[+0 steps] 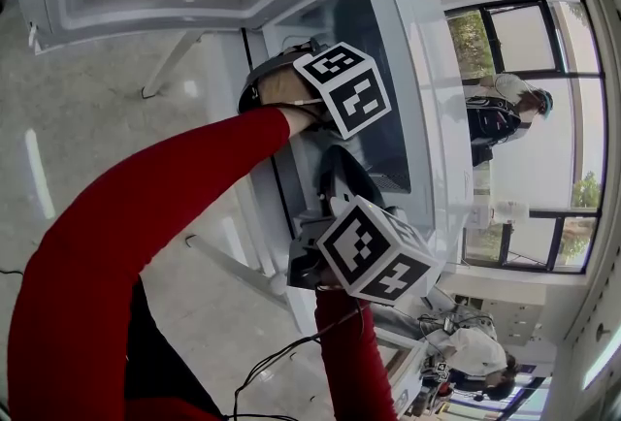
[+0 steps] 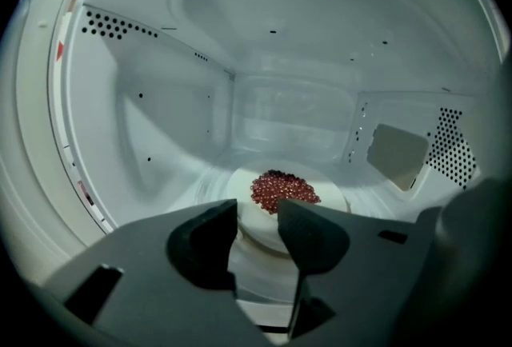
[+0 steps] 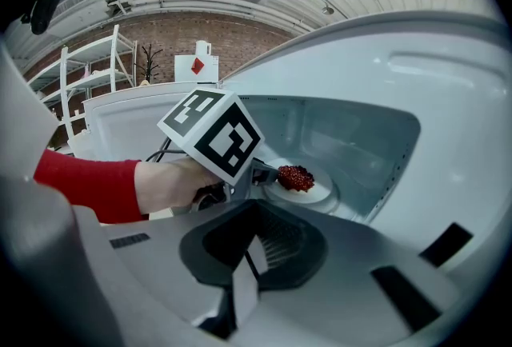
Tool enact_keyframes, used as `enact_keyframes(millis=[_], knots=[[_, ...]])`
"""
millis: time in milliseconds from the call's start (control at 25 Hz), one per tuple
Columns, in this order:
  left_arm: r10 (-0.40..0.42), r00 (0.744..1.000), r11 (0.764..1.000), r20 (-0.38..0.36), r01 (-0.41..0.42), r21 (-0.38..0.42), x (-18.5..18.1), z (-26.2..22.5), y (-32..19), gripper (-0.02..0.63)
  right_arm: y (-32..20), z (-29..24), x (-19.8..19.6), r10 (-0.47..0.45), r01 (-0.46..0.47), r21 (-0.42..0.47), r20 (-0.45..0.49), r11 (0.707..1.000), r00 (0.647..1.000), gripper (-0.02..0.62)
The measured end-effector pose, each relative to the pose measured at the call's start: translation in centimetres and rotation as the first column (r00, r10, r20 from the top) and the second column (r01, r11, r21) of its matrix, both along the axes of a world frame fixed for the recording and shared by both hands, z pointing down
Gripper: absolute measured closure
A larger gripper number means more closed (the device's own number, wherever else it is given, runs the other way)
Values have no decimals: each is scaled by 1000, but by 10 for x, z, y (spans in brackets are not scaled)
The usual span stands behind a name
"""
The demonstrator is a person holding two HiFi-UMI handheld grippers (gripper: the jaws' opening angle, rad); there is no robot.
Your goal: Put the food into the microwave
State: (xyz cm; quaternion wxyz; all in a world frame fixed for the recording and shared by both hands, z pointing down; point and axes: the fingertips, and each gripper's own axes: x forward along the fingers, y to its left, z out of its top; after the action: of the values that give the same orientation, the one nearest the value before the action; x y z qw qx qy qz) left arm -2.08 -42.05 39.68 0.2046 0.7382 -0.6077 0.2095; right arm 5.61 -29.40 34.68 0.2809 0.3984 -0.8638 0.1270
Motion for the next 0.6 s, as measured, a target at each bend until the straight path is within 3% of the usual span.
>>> enact_keyframes(millis=[160,400,600], knots=[[-1,998,1000,-69,2,13,-4,3,3,448,-1,10,-3,2,-2,-1,-5,1000,1000,581],[-13,990,997,-141,24,77,-22,-8,16,574,3,12,-10,-19,19,17,18,1000,1000,581],[32,975,996,-219,-12,91,-42,-12,28,595,-3,7,-43,-22,21,31,61,999,998,581]])
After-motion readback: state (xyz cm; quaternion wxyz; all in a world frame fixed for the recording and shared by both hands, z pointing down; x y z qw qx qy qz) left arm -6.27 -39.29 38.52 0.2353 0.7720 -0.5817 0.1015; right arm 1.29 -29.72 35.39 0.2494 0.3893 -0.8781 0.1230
